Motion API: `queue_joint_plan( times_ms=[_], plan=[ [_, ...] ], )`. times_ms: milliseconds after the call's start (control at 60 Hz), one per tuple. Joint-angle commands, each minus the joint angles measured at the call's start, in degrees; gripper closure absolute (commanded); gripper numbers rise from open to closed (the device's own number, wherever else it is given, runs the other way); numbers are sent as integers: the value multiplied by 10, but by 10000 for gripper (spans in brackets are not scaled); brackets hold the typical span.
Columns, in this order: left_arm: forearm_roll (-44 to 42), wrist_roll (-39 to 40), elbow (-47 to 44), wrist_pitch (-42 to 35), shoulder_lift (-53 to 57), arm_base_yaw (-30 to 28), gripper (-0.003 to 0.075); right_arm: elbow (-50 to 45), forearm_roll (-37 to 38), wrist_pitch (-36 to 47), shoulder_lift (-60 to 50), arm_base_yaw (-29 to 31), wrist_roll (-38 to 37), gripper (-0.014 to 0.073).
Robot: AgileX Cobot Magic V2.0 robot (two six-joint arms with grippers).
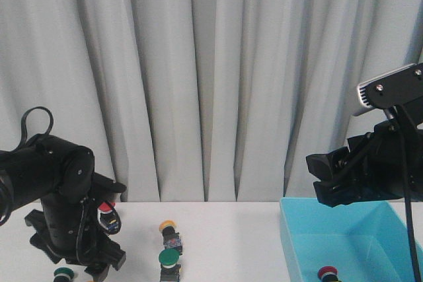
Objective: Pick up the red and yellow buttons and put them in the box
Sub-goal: 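Lower the left gripper onto the yellow-capped button and close it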
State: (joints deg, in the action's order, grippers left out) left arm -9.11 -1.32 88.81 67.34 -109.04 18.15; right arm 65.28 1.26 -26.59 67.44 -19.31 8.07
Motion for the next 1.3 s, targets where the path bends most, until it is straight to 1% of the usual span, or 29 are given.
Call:
queue_joint_plan(
  times_ms=[0, 217, 483, 850, 1000, 1067, 1150, 1233, 1283],
  plan=[
    [5, 8, 8, -16, 19, -3, 145, 18, 6, 37, -15, -1, 3, 109],
    [21, 13, 8, -19, -18, -3, 145, 18, 4, 36, -15, -1, 3, 109],
    [21, 13, 8, -11, -55, -3, 145, 18, 4, 35, -15, -1, 1, 109],
    [16, 10, 9, -25, -88, -3, 145, 18, 3, 32, -15, -1, 1, 109],
    [7, 13, 9, -45, -93, -3, 148, 18, 3, 30, -15, -1, 1, 109],
    [6, 13, 9, -47, -95, -3, 167, 18, 3, 29, -15, -1, 1, 109],
    [5, 13, 9, -50, -95, -3, 220, 18, 3, 28, -15, -1, 1, 109],
    [1, 13, 9, -53, -95, -3, 323, 18, 3, 28, -15, -1, 1, 109],
    [-3, 13, 9, -54, -95, -3, 402, 18, 3, 28, -15, -1, 1, 109]
  ],
)
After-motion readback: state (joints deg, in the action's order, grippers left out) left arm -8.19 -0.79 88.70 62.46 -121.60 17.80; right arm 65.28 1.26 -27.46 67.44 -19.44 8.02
